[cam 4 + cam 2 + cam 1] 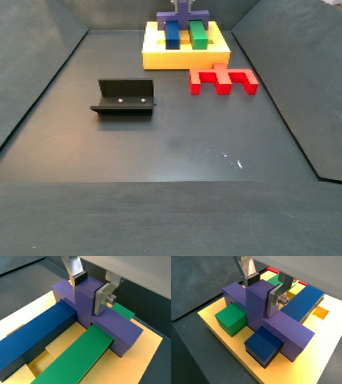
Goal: Pick up the purple object. Move up. Place the purple object on the fixture. Regrasp the purple object. Move to above the board. Insert the purple object.
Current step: Insert the purple object.
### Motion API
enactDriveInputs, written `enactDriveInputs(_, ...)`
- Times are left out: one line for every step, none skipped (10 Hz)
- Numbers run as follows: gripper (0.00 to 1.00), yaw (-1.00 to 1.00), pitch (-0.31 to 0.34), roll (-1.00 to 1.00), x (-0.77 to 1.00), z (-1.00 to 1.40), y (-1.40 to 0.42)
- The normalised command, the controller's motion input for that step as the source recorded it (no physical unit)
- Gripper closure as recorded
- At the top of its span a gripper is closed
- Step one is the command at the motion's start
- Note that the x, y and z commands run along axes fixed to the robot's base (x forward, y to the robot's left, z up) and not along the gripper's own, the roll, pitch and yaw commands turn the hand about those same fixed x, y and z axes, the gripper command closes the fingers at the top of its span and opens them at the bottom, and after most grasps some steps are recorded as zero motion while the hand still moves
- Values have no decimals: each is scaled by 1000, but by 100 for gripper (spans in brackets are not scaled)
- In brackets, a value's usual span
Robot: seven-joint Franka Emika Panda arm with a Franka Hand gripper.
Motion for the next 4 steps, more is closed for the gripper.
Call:
enactDriveInputs(100, 0, -187, -113, -269, -397, 0)
enactDriveInputs(100, 0, -130, -97, -243, -260, 0)
enactDriveInputs(100, 0, -9, 7, 0, 0, 0)
enactDriveInputs(100, 0, 0, 0, 0, 0, 0)
